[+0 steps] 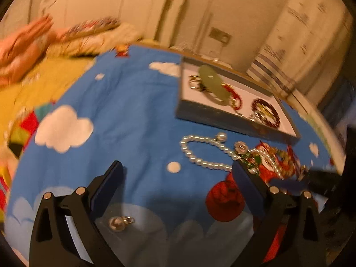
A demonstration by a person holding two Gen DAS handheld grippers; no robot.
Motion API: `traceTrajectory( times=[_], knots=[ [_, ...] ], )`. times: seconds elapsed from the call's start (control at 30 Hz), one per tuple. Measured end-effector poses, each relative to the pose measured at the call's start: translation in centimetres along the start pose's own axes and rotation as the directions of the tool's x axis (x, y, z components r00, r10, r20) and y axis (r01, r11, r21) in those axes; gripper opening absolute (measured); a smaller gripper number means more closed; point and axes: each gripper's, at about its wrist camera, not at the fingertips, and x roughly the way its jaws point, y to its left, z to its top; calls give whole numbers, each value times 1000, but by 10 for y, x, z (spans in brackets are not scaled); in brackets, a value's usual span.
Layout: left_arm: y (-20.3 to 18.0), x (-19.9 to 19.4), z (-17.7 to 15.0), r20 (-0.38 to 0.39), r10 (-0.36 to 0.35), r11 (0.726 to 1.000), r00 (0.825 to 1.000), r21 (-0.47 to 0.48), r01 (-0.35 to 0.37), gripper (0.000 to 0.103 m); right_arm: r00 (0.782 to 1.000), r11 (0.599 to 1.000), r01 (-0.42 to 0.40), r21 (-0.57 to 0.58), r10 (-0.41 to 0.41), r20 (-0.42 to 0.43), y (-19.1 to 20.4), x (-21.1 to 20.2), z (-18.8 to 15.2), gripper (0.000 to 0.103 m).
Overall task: Organize jewelry
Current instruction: 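Grasp the pearl necklace with the right tool while the left tool moves toward the brooch, then grasp the green-and-red safety-pin brooch with the left tool while the right tool lifts the necklace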
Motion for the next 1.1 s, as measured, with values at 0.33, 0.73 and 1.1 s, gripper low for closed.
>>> traceTrajectory(
  times=[0.33,0.73,1.1],
  knots=[
    [4,-1,0,7,-38,999,999,-21,38,100,994,991,106,-83,-104,28,7,-8,-13,10],
    [-9,8,1,-39,30,998,999,58,-27,101,934,925,-341,165,314,169,-22,-61,-59,10],
    [-31,20,-2,-93,169,972,981,180,-151,100,810,827,-540,157,460,363,-38,-113,-72,10]
  ],
)
